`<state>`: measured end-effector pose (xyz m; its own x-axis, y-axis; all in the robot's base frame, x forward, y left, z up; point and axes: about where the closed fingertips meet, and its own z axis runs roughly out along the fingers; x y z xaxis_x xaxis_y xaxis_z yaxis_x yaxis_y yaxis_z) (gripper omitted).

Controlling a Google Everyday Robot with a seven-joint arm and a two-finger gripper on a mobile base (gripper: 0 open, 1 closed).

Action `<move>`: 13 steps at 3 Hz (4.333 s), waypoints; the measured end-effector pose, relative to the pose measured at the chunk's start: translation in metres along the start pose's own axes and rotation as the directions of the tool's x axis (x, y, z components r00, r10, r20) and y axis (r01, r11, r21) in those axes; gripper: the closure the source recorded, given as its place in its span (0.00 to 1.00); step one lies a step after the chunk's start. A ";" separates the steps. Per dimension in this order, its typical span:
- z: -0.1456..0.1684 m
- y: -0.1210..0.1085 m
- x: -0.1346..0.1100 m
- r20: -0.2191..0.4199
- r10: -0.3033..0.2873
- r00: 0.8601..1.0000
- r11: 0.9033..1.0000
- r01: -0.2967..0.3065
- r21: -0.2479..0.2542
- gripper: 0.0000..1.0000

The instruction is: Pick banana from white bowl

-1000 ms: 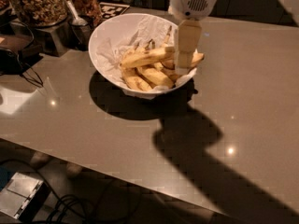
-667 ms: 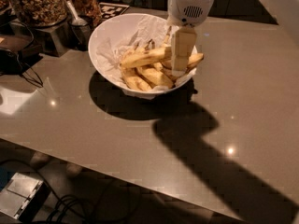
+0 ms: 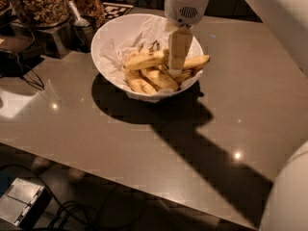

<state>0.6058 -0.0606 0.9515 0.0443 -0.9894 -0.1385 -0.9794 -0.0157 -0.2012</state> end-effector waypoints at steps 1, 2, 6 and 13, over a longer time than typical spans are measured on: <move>0.003 -0.009 -0.008 -0.007 -0.020 1.000 1.000 0.020 -0.001 0.28; 0.007 -0.016 -0.013 -0.009 -0.033 0.999 0.999 0.033 -0.003 0.33; 0.043 -0.019 -0.014 -0.033 -0.039 0.999 0.997 0.037 -0.069 0.44; -0.093 0.090 -0.010 0.132 0.035 0.991 0.979 -0.061 0.196 1.00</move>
Offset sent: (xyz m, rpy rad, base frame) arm 0.0027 0.0049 -0.0032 -0.0718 0.0844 0.0437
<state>0.4994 -0.0660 1.0251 0.0350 -0.9617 -0.2719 -0.9228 0.0733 -0.3782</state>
